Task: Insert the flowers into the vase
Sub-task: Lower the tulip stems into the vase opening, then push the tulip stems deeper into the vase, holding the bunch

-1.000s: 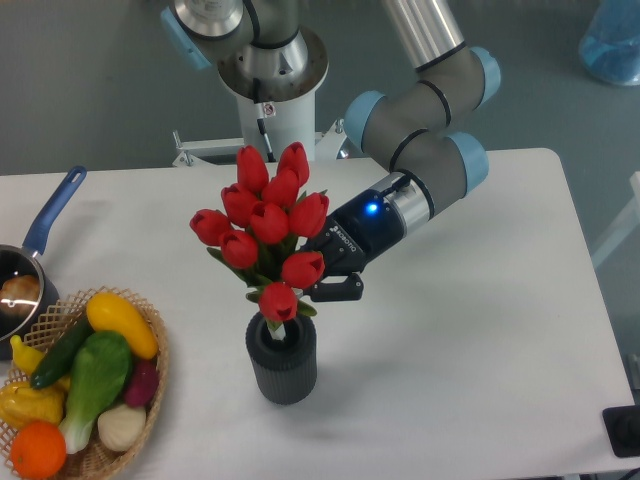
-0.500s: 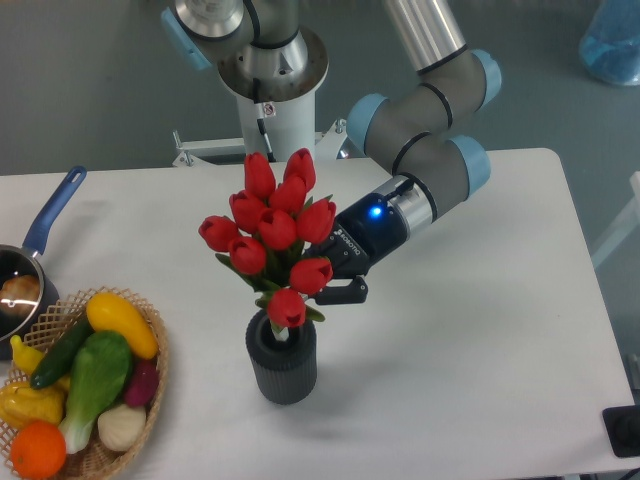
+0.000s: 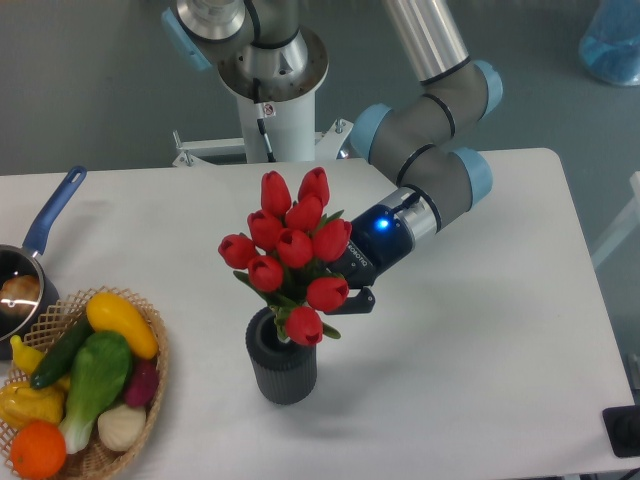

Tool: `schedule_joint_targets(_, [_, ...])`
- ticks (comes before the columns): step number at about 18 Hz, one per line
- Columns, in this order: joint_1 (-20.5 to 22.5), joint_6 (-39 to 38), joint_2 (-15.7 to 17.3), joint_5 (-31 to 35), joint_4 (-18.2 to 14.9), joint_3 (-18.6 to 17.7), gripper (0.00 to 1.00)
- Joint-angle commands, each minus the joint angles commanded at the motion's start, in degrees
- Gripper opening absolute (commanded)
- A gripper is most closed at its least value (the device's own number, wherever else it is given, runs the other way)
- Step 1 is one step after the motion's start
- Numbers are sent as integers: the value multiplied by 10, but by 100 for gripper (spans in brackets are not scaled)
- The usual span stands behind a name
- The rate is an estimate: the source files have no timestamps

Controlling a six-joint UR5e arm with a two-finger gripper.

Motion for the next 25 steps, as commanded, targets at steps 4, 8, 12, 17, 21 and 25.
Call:
schedule_joint_targets(4, [0,3,-4,-1,0,-7,17])
schedule_joint_targets(8, [2,5,-12,-3,0,-11,17])
schedule_joint_targets(12, [1,13,-21,-12,0,-12,17])
schedule_joint_targets(17, [1,24,-29,-12,0,-12,17])
schedule_joint_targets(21, [2,27,-31,-13,0,-14,17])
schedule_joint_targets(25, [2,33,-37,-13,0,-15,17])
